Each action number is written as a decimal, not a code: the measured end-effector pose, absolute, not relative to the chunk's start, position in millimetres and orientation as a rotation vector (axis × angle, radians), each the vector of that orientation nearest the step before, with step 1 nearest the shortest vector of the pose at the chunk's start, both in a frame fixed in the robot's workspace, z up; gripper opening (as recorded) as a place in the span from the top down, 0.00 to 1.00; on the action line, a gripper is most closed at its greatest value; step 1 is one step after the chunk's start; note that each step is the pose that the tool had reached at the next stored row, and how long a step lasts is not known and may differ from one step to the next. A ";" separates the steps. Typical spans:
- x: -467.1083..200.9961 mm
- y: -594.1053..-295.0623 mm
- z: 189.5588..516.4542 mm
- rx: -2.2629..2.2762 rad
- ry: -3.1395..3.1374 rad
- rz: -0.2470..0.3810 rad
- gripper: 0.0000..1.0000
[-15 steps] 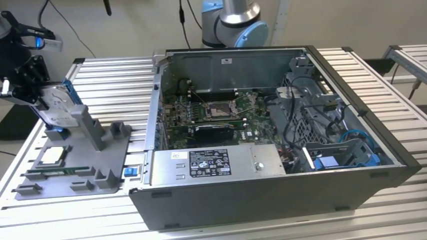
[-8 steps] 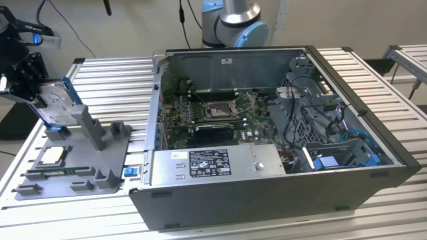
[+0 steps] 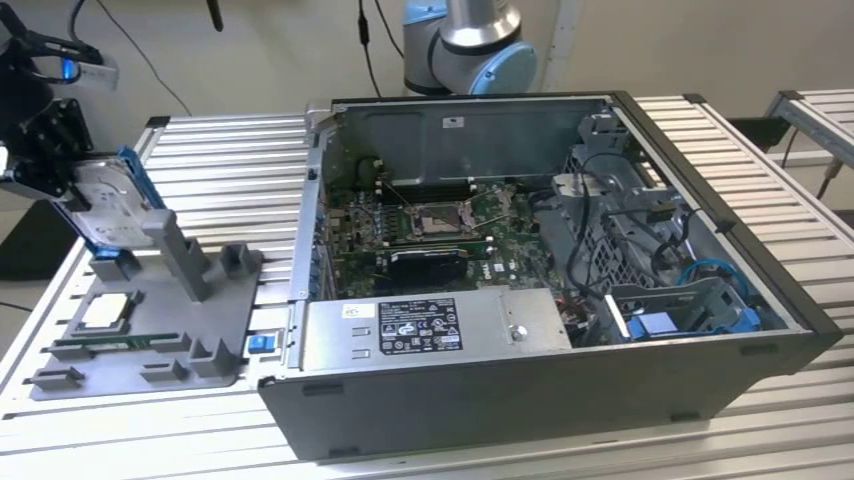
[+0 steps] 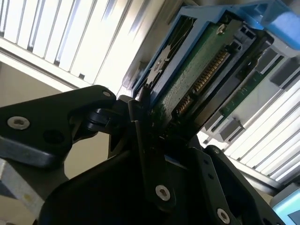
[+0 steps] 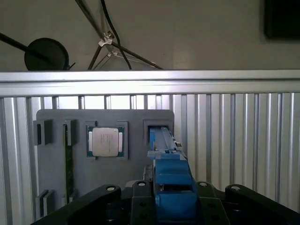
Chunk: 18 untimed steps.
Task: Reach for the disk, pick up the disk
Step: 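Pick up the disk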
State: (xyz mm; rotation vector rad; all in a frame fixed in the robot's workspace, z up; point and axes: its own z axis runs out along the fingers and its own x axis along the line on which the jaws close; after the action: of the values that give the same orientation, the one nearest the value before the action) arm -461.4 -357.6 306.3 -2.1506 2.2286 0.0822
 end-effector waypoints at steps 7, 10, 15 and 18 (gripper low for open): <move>-461.4 -357.6 311.8 -2.151 2.228 0.082 1.00; -461.4 -357.6 314.2 -2.150 2.228 0.082 1.00; -461.4 -357.6 319.6 -2.151 2.229 0.082 1.00; -461.4 -357.6 322.4 -2.151 2.229 0.082 1.00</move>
State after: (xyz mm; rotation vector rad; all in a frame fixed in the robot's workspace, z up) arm -461.4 -357.6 322.4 -2.1506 2.2286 0.0822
